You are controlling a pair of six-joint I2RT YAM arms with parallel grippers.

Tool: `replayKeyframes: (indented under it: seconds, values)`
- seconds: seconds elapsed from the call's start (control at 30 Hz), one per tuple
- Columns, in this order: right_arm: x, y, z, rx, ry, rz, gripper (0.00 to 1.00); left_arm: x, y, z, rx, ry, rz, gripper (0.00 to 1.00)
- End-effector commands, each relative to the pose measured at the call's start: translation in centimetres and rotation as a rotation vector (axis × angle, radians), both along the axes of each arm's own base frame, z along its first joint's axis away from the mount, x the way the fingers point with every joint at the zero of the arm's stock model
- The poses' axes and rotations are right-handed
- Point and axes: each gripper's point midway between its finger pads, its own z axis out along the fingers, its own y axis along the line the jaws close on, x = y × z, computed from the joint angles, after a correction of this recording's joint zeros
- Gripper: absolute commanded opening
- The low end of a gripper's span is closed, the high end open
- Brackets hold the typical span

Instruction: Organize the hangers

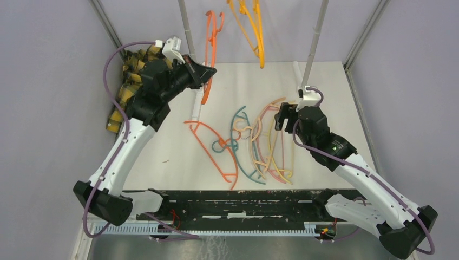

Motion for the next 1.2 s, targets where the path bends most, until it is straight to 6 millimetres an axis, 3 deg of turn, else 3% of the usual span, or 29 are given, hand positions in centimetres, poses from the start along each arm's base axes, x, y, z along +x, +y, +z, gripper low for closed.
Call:
replayKeyframes:
  seconds: [0.0,0.27,0.53,0.8,1.03,1.17]
  values:
    - [0.3,-0.7,3.4,0.004,-0.079,-0.025,0.84,0.1,-1.9,6.3,-0.124,-0.129,-0.115,0.03]
    - [0.7,-1.2,3.7,-0.033,-0.093,-0.046,0.85,-0.2,-2.8,10.1,-0.225,-0.185,-0.198,0.03]
    - [1.2,-0.7,3.5,-0.044,-0.086,-0.039,0.86,2.8,-1.3,10.5,-0.256,-0.149,-0.085,0.03]
    - [1.6,-0.8,4.2,-0.053,-0.105,-0.047,0.86,5.6,-1.2,11.1,-0.284,-0.140,-0.024,0.03]
    - [1.8,-0.9,3.9,-0.068,-0.099,-0.057,0.87,7.8,-1.9,10.0,-0.282,-0.049,-0.006,0.03]
    - [1.9,-1.0,3.6,-0.072,-0.097,-0.062,0.87,9.0,-1.9,8.1,-0.242,0.015,0.028,0.03]
